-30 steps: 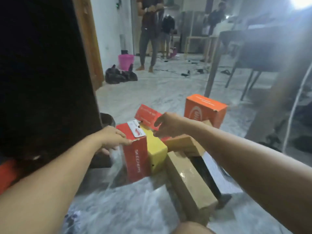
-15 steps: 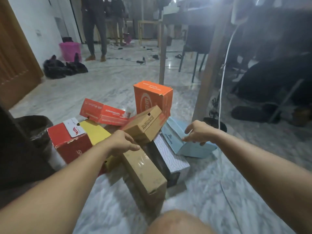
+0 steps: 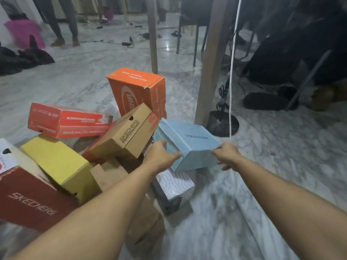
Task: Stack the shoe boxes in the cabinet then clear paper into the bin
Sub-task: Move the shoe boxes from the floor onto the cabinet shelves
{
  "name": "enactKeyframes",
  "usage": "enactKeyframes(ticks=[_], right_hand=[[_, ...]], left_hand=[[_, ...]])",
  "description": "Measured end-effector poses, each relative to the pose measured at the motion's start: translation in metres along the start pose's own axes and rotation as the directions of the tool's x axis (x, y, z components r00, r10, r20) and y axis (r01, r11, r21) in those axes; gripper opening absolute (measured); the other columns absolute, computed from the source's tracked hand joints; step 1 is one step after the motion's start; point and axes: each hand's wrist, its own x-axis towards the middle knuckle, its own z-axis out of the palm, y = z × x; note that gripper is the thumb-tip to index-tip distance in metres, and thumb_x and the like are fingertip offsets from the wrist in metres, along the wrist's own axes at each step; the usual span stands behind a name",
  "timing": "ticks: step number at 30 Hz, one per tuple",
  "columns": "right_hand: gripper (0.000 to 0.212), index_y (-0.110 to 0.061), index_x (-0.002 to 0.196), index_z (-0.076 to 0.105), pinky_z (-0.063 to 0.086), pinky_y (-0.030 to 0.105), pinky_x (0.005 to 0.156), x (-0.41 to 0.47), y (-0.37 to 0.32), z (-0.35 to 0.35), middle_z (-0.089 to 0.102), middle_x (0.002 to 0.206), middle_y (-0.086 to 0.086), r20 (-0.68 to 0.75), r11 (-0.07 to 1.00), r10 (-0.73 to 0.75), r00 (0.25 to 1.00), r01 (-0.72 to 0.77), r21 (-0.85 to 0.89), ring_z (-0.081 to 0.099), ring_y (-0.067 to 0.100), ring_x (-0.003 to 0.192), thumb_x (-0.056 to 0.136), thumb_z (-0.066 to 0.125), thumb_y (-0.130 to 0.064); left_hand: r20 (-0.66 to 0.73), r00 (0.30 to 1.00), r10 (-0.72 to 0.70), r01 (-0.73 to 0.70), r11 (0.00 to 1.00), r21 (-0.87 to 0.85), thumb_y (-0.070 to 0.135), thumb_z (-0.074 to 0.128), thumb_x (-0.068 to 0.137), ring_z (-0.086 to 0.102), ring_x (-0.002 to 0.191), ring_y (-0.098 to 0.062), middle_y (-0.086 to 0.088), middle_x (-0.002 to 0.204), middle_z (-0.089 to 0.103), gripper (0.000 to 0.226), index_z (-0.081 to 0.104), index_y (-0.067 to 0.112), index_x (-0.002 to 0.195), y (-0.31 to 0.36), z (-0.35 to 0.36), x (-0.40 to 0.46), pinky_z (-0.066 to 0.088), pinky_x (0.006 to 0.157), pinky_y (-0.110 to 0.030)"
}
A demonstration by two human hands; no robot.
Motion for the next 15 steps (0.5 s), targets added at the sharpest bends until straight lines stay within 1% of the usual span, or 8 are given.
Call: enactKeyframes(ticks=[3,4,6,7,10,12,14,15], right_hand=[[0.044,-0.002,0.120,0.056,0.059,0.045,0.069,0.029,0.010,0.004,0.060,0.110,0.015,-0.008,0.987,0.102,0.995,-0.100,0.123,0.066,0.033,0.094,0.092,0.058,-0.035],[0.048,-0.002,0.123,0.054,0.059,0.046,0.071,0.038,0.014,0.006,0.058,0.115,0.015,-0.002,0.980,0.128,0.992,-0.126,0.154,0.064,0.034,0.095,0.092,0.057,-0.038],[0.054,-0.003,0.127,0.050,0.058,0.048,0.076,0.055,0.019,0.009,0.054,0.122,0.015,0.027,0.961,0.165,0.986,-0.167,0.222,0.059,0.034,0.097,0.092,0.055,-0.044],[0.057,-0.004,0.129,0.049,0.058,0.048,0.077,0.064,0.022,0.011,0.052,0.125,0.014,0.037,0.950,0.178,0.983,-0.181,0.253,0.057,0.033,0.099,0.091,0.054,-0.047],[0.068,-0.009,0.132,0.046,0.057,0.046,0.077,0.087,0.031,0.014,0.049,0.130,0.011,0.054,0.921,0.219,0.974,-0.224,0.318,0.052,0.032,0.107,0.083,0.056,-0.054],[0.071,-0.010,0.134,0.040,0.054,0.049,0.084,0.094,0.031,0.014,0.046,0.130,0.008,0.055,0.900,0.222,0.973,-0.227,0.373,0.049,0.031,0.110,0.078,0.064,-0.047],[0.074,-0.010,0.134,0.036,0.051,0.049,0.086,0.098,0.029,0.013,0.045,0.128,0.007,0.073,0.889,0.219,0.973,-0.230,0.396,0.048,0.029,0.109,0.075,0.071,-0.037],[0.073,-0.010,0.132,0.038,0.050,0.048,0.085,0.100,0.029,0.012,0.046,0.126,0.007,0.083,0.891,0.216,0.973,-0.231,0.391,0.050,0.028,0.106,0.072,0.072,-0.034]], left_hand=[[-0.044,0.999,-0.021,0.020,1.000,-0.009,0.042,0.075,0.075,0.049,0.127,-0.028,-0.009,0.136,0.053,0.071,0.049,0.012,0.134,0.005,0.022,0.020,0.041,0.098,-0.036],[-0.054,0.998,-0.021,0.019,1.000,-0.021,0.050,0.075,0.068,0.053,0.122,-0.028,-0.007,0.130,0.057,0.074,0.052,0.016,0.129,0.006,0.029,0.026,0.045,0.098,-0.036],[-0.085,0.996,-0.040,0.035,0.998,-0.051,0.067,0.067,0.048,0.058,0.114,-0.028,-0.004,0.120,0.060,0.085,0.054,0.022,0.119,0.004,0.042,0.038,0.048,0.095,-0.044],[-0.097,0.994,-0.058,0.052,0.996,-0.070,0.070,0.064,0.043,0.057,0.114,-0.028,-0.004,0.120,0.058,0.090,0.053,0.023,0.119,0.002,0.048,0.045,0.048,0.095,-0.046],[-0.092,0.987,-0.128,0.121,0.989,-0.081,0.068,0.067,0.049,0.045,0.125,-0.035,-0.009,0.134,0.043,0.098,0.041,0.024,0.133,0.002,0.058,0.053,0.041,0.102,-0.049],[-0.077,0.984,-0.158,0.150,0.984,-0.096,0.065,0.064,0.050,0.044,0.126,-0.037,-0.010,0.137,0.040,0.097,0.037,0.028,0.135,0.002,0.062,0.056,0.041,0.103,-0.050],[-0.041,0.984,-0.173,0.166,0.978,-0.127,0.060,0.061,0.050,0.049,0.121,-0.034,-0.008,0.133,0.045,0.090,0.039,0.030,0.131,-0.001,0.064,0.061,0.044,0.099,-0.048],[-0.021,0.984,-0.176,0.171,0.973,-0.154,0.058,0.061,0.049,0.052,0.117,-0.031,-0.005,0.129,0.050,0.087,0.040,0.030,0.129,-0.001,0.064,0.062,0.046,0.097,-0.047]])
